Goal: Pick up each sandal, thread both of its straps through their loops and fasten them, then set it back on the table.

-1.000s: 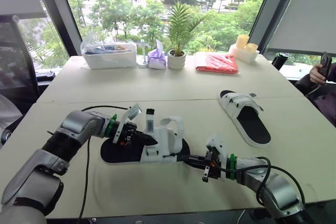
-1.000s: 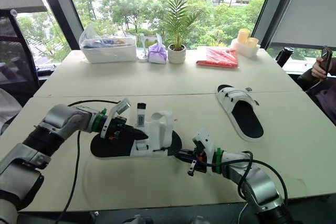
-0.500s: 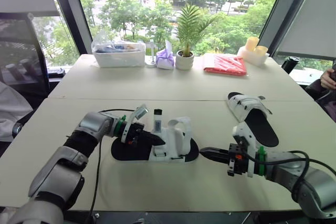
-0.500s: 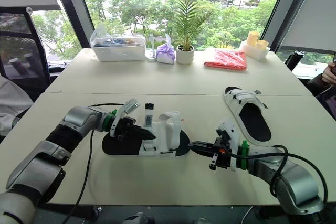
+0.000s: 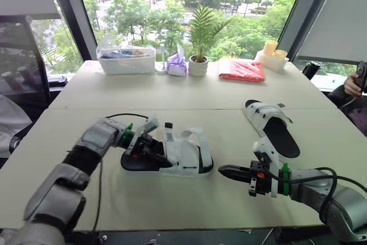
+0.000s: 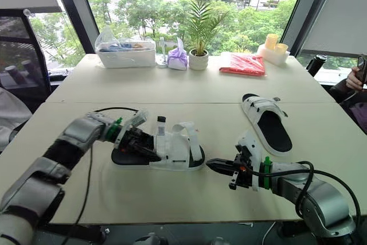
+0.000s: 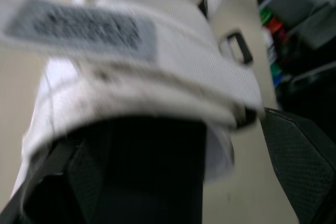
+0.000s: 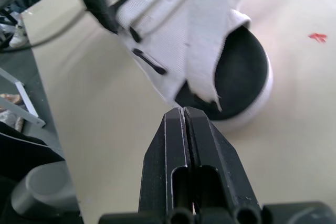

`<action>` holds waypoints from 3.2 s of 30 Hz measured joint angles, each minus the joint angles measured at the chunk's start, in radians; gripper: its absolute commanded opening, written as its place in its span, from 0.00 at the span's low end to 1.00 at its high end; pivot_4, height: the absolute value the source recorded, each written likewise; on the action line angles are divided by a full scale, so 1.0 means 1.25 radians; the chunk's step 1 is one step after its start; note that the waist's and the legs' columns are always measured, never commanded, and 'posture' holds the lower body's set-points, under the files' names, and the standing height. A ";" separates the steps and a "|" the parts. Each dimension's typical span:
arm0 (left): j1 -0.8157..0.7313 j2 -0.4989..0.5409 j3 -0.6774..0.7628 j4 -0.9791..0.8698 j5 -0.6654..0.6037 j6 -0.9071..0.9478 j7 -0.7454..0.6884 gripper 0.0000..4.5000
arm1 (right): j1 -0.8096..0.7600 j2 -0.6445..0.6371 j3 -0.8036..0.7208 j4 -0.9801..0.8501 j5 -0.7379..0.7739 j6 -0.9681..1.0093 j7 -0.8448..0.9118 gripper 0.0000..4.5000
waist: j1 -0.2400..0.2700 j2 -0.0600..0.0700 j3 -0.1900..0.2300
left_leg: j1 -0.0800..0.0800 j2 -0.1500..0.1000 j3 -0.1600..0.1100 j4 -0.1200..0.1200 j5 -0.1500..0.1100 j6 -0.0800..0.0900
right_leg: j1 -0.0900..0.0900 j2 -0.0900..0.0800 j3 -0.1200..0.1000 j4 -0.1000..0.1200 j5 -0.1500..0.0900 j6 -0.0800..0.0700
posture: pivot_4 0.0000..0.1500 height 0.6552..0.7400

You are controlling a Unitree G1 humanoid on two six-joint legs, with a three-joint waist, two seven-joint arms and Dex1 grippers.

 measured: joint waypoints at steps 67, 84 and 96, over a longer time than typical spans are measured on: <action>-0.142 -0.314 0.244 0.036 -0.315 0.509 0.429 0.01 | -0.054 0.081 0.075 0.114 -0.086 -0.077 -0.044 0.00 | 0.021 0.000 0.001 | 0.005 -0.004 0.000 0.002 0.004 -0.006 | 0.005 0.001 0.001 0.003 0.000 0.001 | 1.00 1.00; -0.136 -0.300 0.120 0.083 -0.227 0.401 0.342 0.01 | -0.054 0.088 0.073 0.114 -0.086 -0.073 -0.070 0.00 | 0.021 0.000 0.000 | 0.005 -0.004 0.000 0.002 0.002 -0.004 | 0.005 0.001 0.001 0.003 0.000 0.001 | 1.00 1.00; -0.166 -0.302 0.156 0.146 -0.230 0.430 0.297 0.01 | -0.048 0.090 0.072 0.113 -0.085 -0.073 -0.080 0.00 | 0.020 0.000 0.000 | 0.005 -0.004 0.000 0.002 0.002 -0.003 | 0.005 0.001 0.001 0.003 0.000 0.001 | 1.00 1.00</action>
